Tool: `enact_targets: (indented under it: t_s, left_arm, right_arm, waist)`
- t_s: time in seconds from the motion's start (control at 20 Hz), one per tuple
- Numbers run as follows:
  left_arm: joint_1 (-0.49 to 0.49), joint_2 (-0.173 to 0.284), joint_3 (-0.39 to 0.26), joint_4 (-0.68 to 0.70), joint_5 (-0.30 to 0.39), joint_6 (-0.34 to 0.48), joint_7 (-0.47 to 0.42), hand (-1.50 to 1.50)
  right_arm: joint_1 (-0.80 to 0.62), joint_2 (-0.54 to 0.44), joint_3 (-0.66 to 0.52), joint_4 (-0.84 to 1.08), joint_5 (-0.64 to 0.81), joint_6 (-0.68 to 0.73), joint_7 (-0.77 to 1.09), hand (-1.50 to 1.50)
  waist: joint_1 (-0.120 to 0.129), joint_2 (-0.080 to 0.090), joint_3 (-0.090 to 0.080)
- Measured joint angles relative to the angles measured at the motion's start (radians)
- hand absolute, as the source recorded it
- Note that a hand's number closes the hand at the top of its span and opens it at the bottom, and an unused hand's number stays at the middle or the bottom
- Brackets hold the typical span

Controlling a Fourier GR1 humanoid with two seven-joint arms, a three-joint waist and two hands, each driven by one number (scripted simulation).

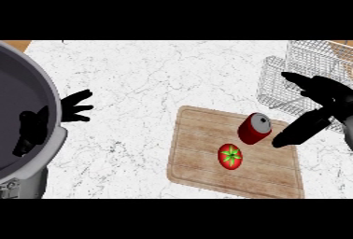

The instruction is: Pick the can from the cutting board and place it in the tiered basket

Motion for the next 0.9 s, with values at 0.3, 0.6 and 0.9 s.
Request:
enact_targets:
  t_s: [0.3, 0.6, 0.9]
  left_arm:
    - [-0.010, -0.044, 0.057, -0.011, -0.044, -0.040, -0.004, 0.00]
    - [-0.017, -0.079, 0.104, -0.022, -0.087, -0.063, -0.018, 0.00]
    - [-0.011, -0.118, 0.130, -0.050, -0.122, -0.089, -0.029, 0.00]
  right_arm:
    - [-0.007, 0.017, 0.066, -0.017, 0.068, -0.013, 0.017, -1.50]
    - [0.004, 0.010, 0.096, -0.028, 0.117, -0.014, 0.015, -1.50]
    - [-0.007, 0.047, 0.126, -0.006, 0.153, -0.020, 0.026, -1.50]
  waist:
    - [-0.005, 0.004, 0.004]
    - [-0.009, 0.007, 0.008]
    - [-0.005, 0.008, 0.008]
